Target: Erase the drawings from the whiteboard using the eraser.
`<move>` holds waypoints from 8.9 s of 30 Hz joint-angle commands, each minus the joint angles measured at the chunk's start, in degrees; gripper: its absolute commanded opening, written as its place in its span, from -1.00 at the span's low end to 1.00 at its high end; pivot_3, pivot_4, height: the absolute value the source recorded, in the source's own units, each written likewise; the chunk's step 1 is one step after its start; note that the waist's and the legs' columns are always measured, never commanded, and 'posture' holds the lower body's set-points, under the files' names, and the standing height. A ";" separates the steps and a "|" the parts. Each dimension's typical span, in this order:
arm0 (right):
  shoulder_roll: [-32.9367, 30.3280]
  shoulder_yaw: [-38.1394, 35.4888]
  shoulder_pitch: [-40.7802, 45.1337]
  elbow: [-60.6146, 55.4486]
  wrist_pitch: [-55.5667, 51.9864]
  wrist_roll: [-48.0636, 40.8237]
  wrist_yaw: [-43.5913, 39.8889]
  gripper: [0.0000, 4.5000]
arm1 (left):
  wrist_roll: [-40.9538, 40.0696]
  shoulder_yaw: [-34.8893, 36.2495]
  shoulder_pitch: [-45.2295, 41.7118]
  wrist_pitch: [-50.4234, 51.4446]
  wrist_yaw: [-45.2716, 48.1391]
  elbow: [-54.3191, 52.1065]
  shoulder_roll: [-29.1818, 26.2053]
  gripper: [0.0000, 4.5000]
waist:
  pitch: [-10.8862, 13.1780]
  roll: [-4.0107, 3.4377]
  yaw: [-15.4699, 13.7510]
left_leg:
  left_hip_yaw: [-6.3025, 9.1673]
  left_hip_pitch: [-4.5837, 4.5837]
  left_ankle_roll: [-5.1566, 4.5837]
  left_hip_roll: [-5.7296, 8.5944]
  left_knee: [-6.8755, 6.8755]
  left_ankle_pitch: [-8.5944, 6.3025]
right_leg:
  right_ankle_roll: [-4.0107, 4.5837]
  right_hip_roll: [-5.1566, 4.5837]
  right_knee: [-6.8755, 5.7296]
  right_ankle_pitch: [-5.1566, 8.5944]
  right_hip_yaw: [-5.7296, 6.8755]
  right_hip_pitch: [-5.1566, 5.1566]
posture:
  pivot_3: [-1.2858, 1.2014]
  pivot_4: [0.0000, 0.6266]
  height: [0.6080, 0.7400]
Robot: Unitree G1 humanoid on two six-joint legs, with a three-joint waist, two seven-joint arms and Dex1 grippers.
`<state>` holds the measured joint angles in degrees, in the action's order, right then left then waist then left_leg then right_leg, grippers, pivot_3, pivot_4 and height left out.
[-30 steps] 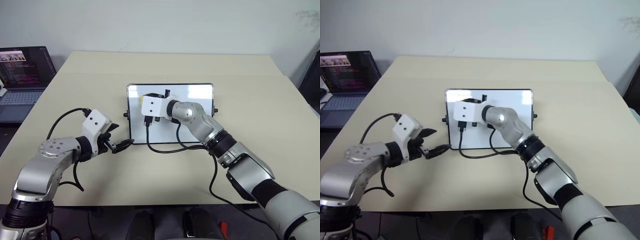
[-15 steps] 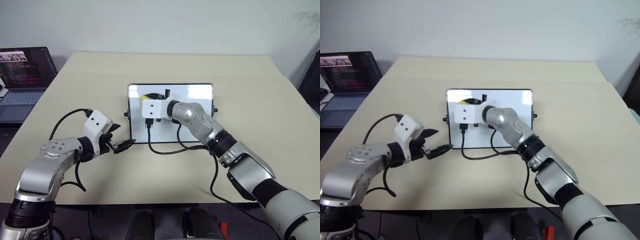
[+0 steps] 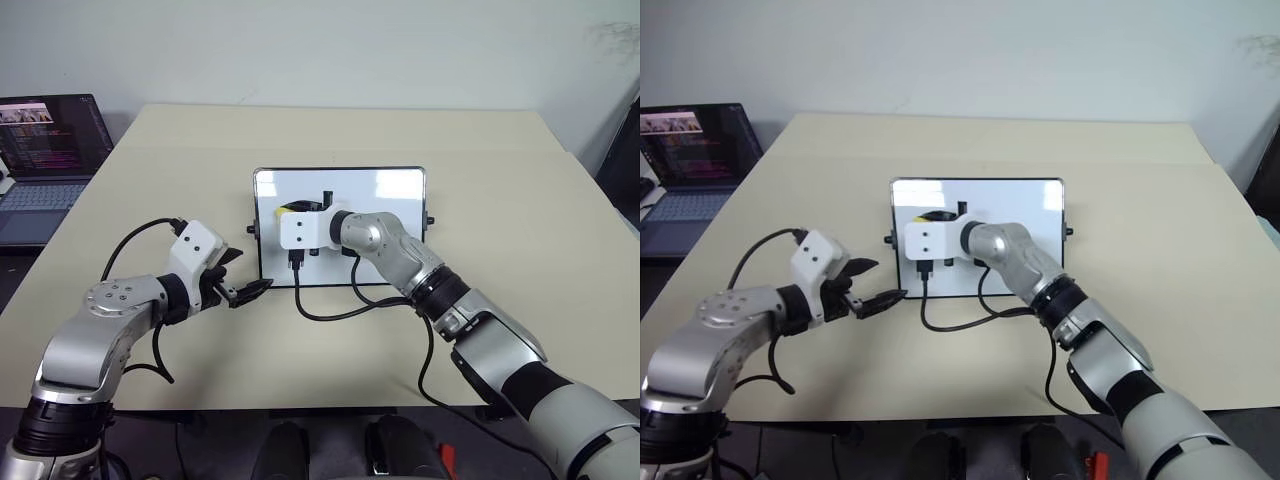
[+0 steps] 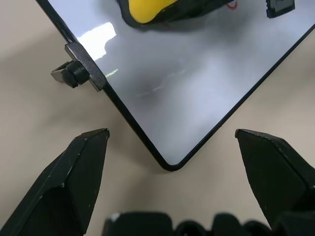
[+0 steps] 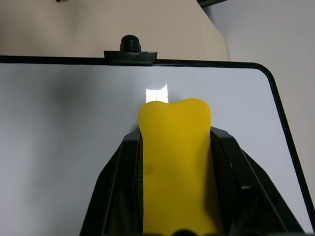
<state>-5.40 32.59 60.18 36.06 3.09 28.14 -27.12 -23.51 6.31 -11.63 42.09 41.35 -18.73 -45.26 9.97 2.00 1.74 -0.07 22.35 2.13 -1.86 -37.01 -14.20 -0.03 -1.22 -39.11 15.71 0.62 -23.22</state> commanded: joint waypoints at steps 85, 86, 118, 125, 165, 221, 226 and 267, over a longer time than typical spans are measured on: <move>-0.75 -8.47 -6.53 -13.79 -8.80 -7.83 -6.41 -0.37 | 0.17 -3.68 -3.78 -1.48 1.17 -0.73 1.91 1.00 | 0.04 0.00 -0.14 | 0.04 0.10 -0.02 -0.06 0.10 0.06 | 0.07 0.05 0.14 0.02 0.04 -0.06 | 0.03 -0.52 1.00; -0.82 -9.64 -7.76 -16.79 -11.02 -9.47 -7.85 -0.37 | 0.09 -3.77 -3.91 -1.53 1.29 -0.73 1.98 1.00 | 0.05 -0.01 -0.17 | 0.04 0.14 -0.01 -0.06 0.09 0.05 | 0.07 0.04 0.14 0.02 0.04 -0.08 | 0.03 -0.52 1.00; -12.60 -15.18 -38.76 -62.28 -40.34 -21.77 -4.55 -0.37 | 4.41 -9.32 -12.50 -8.18 5.96 6.51 4.64 1.00 | 0.10 0.03 -0.14 | 0.01 0.47 0.04 0.15 0.06 -0.03 | -0.21 0.17 0.19 0.22 0.02 -0.32 | 0.03 -0.52 1.00; -11.32 -14.93 -37.29 -61.46 -38.83 -21.28 -2.07 -0.37 | 3.91 -8.66 -10.80 -7.91 5.82 8.09 5.53 1.00 | 0.09 0.03 -0.08 | 0.03 0.48 0.04 0.15 0.05 -0.03 | -0.22 0.10 0.18 0.22 0.04 -0.32 | 0.03 -0.52 1.00; -12.45 -4.62 -18.05 -26.10 -21.10 -6.15 -4.94 -0.37 | 3.55 -10.08 -7.22 -4.98 9.11 2.77 2.85 1.00 | 0.05 0.08 -0.18 | -0.02 -0.01 0.01 0.05 0.00 0.11 | 0.02 0.10 0.07 0.02 -0.02 0.05 | 0.03 -0.52 1.00; -14.94 -7.35 -15.26 -23.88 -14.44 -0.15 0.41 -0.37 | 3.63 -10.67 -7.29 -4.54 10.12 2.21 3.71 1.00 | 0.02 0.12 -0.07 | -0.04 -0.18 -0.15 0.04 0.03 0.29 | -0.18 0.14 0.06 0.00 -0.06 0.09 | 0.03 -0.52 1.00; -11.06 -10.90 -18.38 -28.78 -19.05 -7.11 -3.52 -0.37 | 3.39 -10.57 -7.10 -4.59 10.17 1.86 3.84 1.00 | 0.02 0.12 -0.10 | -0.05 -0.02 -0.15 0.01 0.06 0.28 | -0.17 0.13 0.12 0.01 -0.06 0.02 | 0.03 -0.52 1.00; -16.80 -18.88 -27.80 -43.66 -29.99 -18.79 5.06 -0.37 | 5.26 -15.76 -16.63 -8.02 11.84 6.51 9.54 1.00 | 0.14 0.03 -0.10 | -0.01 0.49 -0.12 0.15 0.07 0.22 | -0.12 0.26 0.21 -0.01 0.00 -0.31 | 0.03 -0.52 1.00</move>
<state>-22.31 13.60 31.27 -7.86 -29.07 8.27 -22.51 -18.35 -9.77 -28.48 34.49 53.17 -9.81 -35.21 10.11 2.03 1.64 -0.09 22.84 2.01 -1.71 -36.94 -13.98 -0.15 -0.98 -38.89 15.71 0.63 -23.53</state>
